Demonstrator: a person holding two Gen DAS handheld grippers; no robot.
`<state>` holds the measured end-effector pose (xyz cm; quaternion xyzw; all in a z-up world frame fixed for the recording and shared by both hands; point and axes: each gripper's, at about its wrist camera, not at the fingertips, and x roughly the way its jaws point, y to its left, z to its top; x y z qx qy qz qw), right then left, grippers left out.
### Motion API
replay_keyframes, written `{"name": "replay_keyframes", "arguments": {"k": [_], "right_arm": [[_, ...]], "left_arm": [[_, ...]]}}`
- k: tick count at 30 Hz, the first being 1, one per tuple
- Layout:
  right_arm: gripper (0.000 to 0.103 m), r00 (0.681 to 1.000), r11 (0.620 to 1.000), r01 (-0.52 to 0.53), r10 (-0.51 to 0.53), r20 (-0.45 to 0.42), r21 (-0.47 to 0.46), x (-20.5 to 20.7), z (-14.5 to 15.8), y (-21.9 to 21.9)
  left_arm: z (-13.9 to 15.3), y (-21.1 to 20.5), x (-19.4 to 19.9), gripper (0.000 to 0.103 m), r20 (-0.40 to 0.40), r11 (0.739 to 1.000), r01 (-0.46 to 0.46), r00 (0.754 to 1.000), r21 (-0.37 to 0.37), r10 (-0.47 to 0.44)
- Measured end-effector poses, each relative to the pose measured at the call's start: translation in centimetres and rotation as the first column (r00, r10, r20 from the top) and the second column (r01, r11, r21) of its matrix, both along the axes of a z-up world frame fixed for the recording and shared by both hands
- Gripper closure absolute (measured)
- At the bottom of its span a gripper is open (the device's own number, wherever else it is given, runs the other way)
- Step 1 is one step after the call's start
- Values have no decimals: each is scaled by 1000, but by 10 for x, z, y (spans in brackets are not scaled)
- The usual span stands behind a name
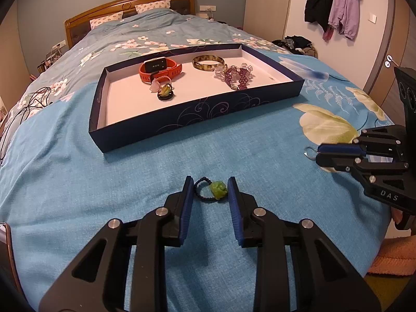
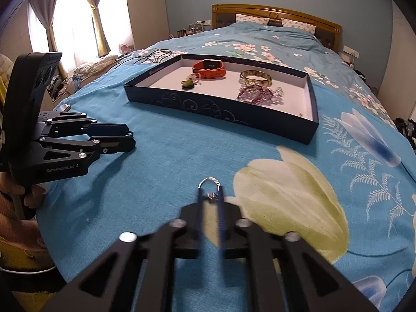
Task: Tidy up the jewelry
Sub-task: 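Grasp the black ring with green stone with the left gripper while the right grasps the silver ring, then carry the green-stone ring in the left gripper over the box while the right carries the silver ring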
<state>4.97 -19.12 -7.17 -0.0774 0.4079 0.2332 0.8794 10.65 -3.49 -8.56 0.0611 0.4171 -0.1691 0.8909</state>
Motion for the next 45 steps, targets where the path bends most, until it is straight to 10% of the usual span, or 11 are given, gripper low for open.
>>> {"name": "replay_keyframes", "arguments": {"k": [45], "right_arm": [[100, 984, 984, 32, -62, 170, 177, 56, 58, -6]], "left_arm": [[64, 8, 19, 78, 175, 996, -30, 984, -79, 44]]}}
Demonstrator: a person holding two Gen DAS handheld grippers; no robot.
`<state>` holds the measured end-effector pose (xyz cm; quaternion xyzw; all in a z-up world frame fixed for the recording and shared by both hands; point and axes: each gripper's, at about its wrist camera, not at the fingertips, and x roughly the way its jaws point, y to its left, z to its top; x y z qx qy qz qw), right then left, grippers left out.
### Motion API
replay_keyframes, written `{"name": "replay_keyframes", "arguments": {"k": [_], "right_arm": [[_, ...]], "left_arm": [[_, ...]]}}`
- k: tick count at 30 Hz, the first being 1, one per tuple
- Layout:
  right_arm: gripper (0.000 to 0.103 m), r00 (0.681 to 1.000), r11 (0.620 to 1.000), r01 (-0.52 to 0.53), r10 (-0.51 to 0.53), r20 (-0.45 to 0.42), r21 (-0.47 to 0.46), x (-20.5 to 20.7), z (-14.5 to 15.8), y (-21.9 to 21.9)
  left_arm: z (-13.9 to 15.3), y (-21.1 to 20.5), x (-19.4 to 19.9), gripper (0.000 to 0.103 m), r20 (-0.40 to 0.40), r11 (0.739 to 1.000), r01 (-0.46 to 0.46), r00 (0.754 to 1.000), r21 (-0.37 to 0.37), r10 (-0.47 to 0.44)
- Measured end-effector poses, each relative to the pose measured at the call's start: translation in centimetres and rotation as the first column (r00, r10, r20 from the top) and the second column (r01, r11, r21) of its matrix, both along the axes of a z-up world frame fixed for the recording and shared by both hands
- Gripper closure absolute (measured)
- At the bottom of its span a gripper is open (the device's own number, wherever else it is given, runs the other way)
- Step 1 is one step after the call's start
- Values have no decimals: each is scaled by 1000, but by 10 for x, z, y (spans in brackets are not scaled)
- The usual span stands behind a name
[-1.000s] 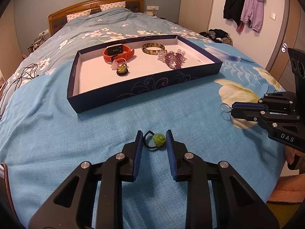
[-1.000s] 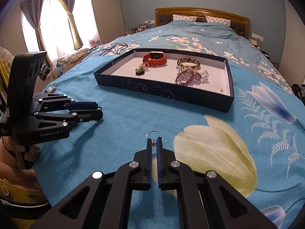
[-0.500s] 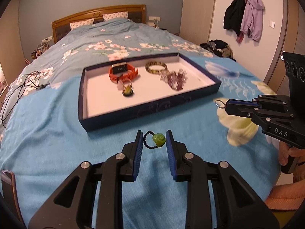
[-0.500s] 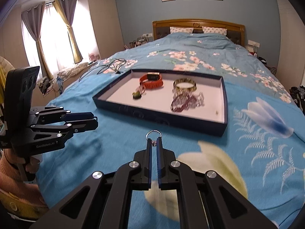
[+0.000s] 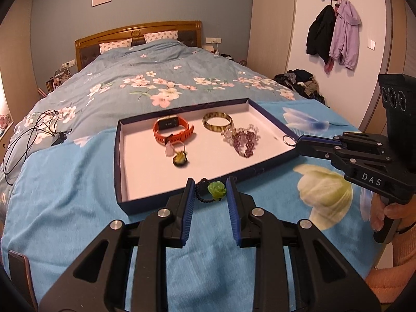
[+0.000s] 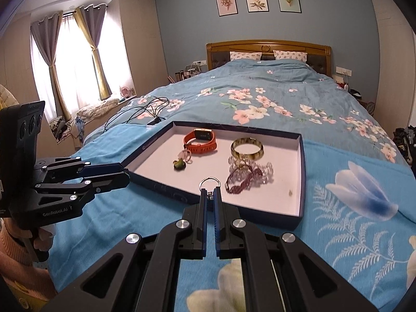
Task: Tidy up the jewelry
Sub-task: 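Carry the green-stone ring in the left gripper over the box while the right carries the silver ring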
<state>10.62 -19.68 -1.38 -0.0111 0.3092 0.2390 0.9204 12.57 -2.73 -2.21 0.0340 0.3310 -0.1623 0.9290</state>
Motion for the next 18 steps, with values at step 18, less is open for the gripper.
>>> {"name": "replay_keyframes", "arguments": {"k": [18], "right_arm": [[100, 1000, 1000, 4, -4, 13, 10, 17, 8, 2]], "left_arm": [[8, -2, 14, 78, 26, 1000, -3, 1000, -7, 3]]}}
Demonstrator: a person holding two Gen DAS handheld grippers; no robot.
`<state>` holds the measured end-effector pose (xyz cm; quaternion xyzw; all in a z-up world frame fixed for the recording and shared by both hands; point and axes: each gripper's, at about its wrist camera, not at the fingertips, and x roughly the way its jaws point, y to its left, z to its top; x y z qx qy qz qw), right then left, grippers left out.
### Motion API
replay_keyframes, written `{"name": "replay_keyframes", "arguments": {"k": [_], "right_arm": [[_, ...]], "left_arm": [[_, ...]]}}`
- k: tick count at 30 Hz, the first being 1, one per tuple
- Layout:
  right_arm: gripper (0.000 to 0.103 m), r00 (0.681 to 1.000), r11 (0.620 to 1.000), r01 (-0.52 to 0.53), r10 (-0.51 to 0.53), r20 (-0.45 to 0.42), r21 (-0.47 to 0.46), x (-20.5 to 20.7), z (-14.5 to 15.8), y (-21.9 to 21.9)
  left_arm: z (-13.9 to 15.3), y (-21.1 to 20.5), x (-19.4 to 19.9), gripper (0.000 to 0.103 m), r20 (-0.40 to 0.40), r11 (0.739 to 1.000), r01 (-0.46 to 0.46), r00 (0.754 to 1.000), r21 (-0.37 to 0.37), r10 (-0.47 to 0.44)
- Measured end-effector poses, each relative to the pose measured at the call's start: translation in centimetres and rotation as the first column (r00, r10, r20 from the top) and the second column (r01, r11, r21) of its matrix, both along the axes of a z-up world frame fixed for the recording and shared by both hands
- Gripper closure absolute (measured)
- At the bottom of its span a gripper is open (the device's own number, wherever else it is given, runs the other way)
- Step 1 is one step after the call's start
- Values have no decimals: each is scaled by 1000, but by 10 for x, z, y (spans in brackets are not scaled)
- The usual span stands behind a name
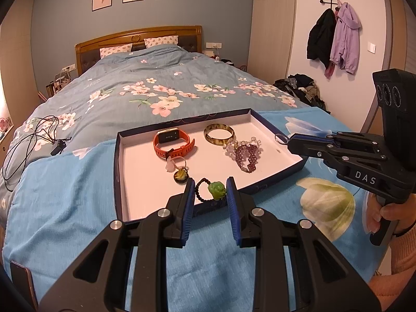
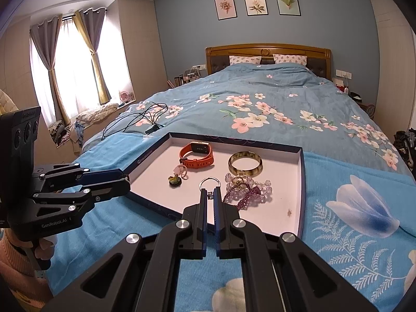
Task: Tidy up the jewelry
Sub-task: 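Carry the green-stone ring in the left gripper over the box while the right carries the silver ring, then lower the green-stone ring in the left gripper into the box while the right lowers the silver ring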
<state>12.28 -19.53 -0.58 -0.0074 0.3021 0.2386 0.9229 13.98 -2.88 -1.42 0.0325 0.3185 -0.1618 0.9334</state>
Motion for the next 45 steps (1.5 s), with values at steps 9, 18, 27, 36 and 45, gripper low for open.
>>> {"name": "replay_keyframes", "arguments": {"k": [9, 18, 27, 36, 45], "right_arm": [[100, 1000, 1000, -4, 4, -3, -5, 9, 2, 3], [100, 1000, 1000, -5, 5, -6, -4, 12, 1, 3], [100, 1000, 1000, -5, 5, -17, -7, 20, -2, 5], [100, 1000, 1000, -4, 3, -29, -15, 27, -9, 7], [100, 999, 1000, 2, -3, -39, -13, 32, -12, 6]], "left_arm": [[0, 1, 9, 78, -2, 1000, -6, 1000, 1, 6], [0, 1, 14, 78, 0, 1000, -10, 1000, 2, 10], [-1, 1, 21, 78, -4, 1000, -13, 1000, 2, 13], [-5, 1, 35, 78, -14, 1000, -24, 1000, -2, 24], [-8, 2, 37, 78, -22, 1000, -29, 999, -11, 28]]}}
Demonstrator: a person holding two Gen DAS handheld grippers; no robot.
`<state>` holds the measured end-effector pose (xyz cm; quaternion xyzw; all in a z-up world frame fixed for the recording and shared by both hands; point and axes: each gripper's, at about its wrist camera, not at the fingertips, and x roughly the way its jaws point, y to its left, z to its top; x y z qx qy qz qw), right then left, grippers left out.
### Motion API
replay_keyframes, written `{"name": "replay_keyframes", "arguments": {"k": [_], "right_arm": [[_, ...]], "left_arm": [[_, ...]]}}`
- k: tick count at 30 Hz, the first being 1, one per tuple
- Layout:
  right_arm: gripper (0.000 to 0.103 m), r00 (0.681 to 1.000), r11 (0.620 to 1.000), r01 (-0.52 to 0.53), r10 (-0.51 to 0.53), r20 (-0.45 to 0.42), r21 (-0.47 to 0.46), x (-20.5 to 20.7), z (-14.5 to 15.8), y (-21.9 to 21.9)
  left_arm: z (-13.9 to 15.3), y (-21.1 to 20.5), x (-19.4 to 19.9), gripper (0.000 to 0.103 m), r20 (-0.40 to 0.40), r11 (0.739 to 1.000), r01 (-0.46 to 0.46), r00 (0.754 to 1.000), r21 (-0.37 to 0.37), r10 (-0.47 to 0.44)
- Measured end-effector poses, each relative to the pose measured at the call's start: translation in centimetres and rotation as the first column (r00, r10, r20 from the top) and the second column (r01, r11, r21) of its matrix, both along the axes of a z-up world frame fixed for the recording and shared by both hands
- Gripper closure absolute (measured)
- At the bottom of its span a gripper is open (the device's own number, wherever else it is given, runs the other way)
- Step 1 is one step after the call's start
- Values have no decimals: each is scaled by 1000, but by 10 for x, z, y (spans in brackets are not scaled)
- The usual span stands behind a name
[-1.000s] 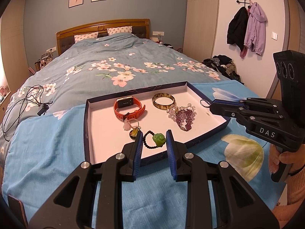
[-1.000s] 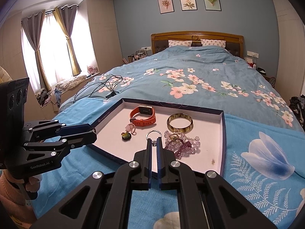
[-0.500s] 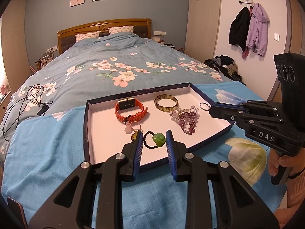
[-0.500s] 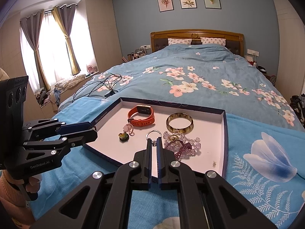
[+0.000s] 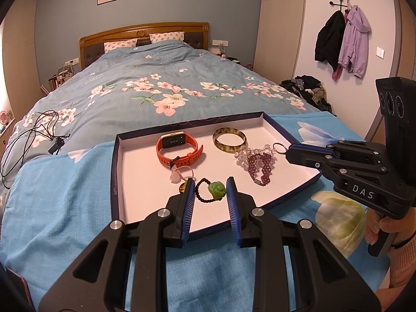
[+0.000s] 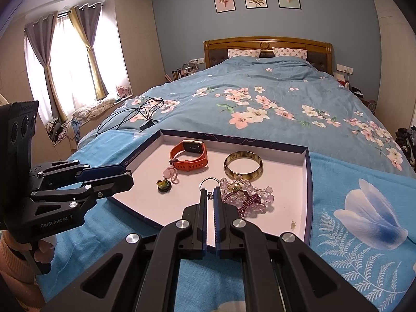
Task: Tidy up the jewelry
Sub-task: 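Lower the green-stone ring in the left gripper into the box while the right lowers the silver ring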
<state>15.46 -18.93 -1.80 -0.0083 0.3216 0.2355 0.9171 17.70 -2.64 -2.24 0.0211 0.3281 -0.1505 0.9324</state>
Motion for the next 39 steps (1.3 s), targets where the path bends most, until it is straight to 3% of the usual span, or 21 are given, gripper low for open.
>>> {"name": "replay_keyframes", "arguments": {"k": [39], "right_arm": [[100, 999, 1000, 11, -12, -47, -12, 14, -20, -2]], "left_arm": [[-21, -2, 27, 78, -63, 1000, -29, 998, -11, 28]]}}
